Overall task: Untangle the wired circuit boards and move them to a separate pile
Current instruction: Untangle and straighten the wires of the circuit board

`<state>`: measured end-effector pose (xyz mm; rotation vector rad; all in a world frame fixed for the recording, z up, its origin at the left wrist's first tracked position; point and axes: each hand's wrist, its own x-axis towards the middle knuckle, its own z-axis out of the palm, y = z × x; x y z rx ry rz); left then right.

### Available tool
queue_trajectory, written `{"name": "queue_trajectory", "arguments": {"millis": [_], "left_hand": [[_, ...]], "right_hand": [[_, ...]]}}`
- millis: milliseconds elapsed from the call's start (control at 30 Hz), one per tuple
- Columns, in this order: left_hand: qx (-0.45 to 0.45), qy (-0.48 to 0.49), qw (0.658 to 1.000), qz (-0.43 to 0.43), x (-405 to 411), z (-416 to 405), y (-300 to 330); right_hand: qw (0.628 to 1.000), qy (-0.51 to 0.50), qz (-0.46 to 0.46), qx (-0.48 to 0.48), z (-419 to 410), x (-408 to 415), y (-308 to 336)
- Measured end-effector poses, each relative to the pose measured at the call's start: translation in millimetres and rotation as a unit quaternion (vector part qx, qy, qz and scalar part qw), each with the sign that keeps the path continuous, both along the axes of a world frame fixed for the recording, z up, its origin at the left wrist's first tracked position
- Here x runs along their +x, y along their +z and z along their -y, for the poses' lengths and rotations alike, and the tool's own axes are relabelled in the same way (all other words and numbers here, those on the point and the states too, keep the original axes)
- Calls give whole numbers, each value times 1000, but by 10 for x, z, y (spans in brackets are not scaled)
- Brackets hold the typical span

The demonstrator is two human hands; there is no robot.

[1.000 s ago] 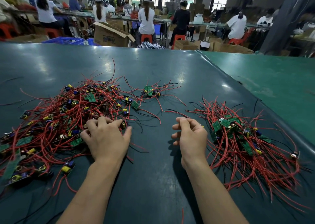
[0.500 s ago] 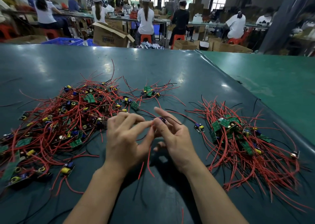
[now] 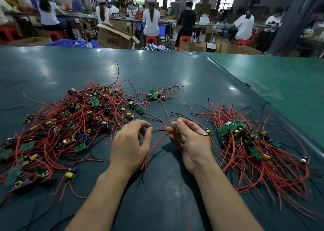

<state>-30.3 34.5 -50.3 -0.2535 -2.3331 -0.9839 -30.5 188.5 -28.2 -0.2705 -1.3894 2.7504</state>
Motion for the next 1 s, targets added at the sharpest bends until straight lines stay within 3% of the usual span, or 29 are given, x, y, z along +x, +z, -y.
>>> {"name": "queue_trajectory", "arguments": {"millis": [133, 300, 533, 667, 767, 900, 1000], "left_hand": [[14, -41, 999, 22, 0, 13, 8], [28, -173, 984, 32, 94, -44, 79], [156, -242, 951, 114, 102, -4, 94], [253, -300, 900, 189, 60, -1, 64], [397, -302, 826, 264, -1, -15, 78], [370, -312, 831, 275, 6, -12, 78], [424, -310, 811, 259, 6, -22, 89]], "right_hand": [[996, 18, 16, -88, -20, -11, 20], [995, 71, 10, 64, 37, 6, -37], [985, 112, -30, 128, 57, 38, 10], [984, 95, -65, 133, 60, 35, 17], [982, 107, -83, 128, 83, 48, -19], [980, 146, -89, 106, 112, 63, -31], [985, 132, -78, 77, 94, 52, -18]]}}
